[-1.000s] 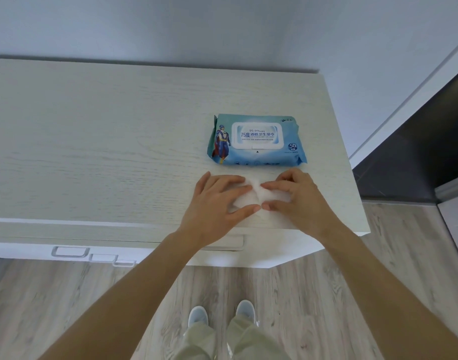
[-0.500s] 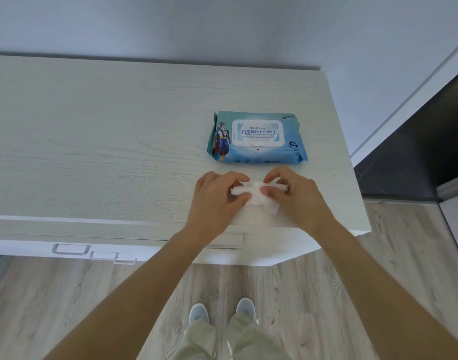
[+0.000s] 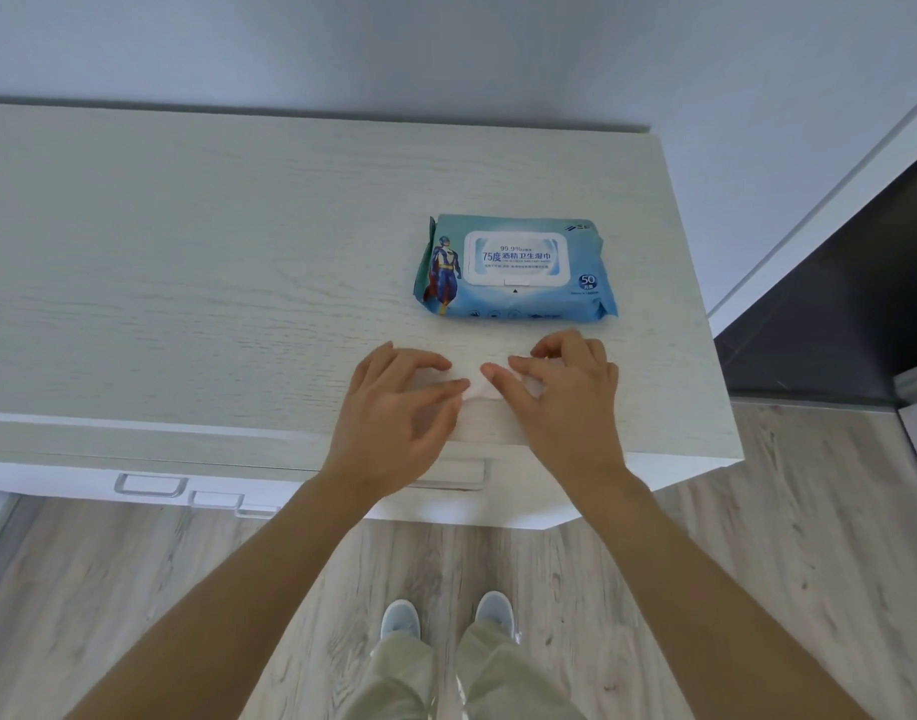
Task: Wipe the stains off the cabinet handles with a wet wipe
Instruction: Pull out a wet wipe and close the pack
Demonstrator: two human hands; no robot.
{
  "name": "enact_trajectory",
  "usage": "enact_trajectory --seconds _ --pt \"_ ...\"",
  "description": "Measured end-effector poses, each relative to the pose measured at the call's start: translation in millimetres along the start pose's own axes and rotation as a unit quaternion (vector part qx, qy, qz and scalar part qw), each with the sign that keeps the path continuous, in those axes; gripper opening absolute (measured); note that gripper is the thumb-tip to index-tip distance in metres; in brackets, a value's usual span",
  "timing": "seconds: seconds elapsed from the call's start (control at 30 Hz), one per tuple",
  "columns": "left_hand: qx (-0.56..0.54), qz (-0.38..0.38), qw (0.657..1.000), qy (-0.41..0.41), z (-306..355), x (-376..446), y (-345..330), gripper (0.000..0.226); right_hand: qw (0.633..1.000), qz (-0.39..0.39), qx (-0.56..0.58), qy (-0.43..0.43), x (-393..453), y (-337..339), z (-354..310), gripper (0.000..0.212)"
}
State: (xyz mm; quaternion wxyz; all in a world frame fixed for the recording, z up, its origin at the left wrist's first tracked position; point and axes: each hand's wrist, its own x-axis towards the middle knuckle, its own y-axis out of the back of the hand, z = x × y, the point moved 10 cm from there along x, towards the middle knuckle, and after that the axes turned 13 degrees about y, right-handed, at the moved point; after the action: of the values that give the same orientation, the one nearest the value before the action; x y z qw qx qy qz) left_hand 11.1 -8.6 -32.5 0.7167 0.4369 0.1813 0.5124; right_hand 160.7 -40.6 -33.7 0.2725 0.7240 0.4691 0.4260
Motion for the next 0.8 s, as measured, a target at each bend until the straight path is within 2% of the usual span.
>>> enact_trajectory --seconds 0.13,0.33,0.57,0.8 --pt "-0.01 -0.025 1.0 -0.01 0 -8 -1 0.037 1.0 -0.008 -0.005 0.007 -8 -10 -10 0.038" --pt "-0.007 0.019 1.0 0.017 -16 -20 12 0.038 0.999 -0.018 0.031 0.026 -6 -14 -22 0.022" --pt "0.017 0.043 0.999 -0.005 -31 -35 28 0.039 0.993 0.001 0.118 0.004 -17 5 -34 0.022" --pt "0.096 0.045 0.991 -0.085 -52 -66 40 0.044 0.983 0.047 0.152 -0.095 -57 -2 -50 0.021"
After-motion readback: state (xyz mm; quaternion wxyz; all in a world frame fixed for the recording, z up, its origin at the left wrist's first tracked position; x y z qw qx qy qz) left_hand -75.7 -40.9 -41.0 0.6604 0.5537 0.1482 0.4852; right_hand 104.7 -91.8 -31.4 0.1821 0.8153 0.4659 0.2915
